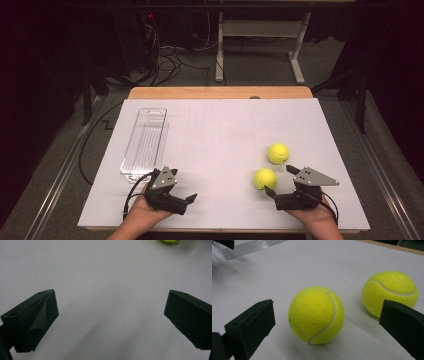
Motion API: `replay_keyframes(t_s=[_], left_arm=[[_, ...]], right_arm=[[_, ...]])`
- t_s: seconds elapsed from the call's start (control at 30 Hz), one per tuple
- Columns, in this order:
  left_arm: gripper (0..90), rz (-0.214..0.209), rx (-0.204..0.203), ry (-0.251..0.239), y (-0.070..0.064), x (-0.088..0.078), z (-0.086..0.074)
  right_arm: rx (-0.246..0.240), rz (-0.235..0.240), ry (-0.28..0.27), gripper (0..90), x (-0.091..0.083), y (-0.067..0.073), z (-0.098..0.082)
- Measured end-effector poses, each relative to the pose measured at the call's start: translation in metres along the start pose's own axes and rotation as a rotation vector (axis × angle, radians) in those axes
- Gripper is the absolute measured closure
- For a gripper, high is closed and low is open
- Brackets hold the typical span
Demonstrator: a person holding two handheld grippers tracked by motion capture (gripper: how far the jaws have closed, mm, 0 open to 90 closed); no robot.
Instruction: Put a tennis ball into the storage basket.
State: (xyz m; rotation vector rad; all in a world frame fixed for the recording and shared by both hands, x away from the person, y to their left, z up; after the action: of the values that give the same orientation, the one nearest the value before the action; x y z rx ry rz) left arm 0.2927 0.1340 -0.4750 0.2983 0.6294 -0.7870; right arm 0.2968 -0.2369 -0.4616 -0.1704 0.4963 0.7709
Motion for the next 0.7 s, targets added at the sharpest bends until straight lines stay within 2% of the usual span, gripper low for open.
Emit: replay_keyframes(t_s=[0.2, 0.7], left_arm=[[0.2, -0.002, 0.001, -0.001, 0.0, -0.001, 0.0], [0.3, -0.004, 0.0, -0.003, 0.001, -0.001, 0.0]], right_arm=[[0.001, 0.013, 0.049, 0.2, 0.007, 0.001, -0.003], [0.046, 0.021, 0.112, 1.8, 0.019, 0.002, -0.002]])
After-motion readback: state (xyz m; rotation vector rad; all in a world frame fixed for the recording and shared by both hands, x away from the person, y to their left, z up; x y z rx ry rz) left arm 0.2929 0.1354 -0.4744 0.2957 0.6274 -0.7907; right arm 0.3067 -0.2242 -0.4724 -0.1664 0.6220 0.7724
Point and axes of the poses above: each handheld gripper's, and its own axes: x roughly forward along the jaws, z roughly out of its top, y roughly to its left, the point moved 3 cm from there along x, roughly forward along the jaws, and after that the axes turned 5 degrees about z, right-handed, at the moved point
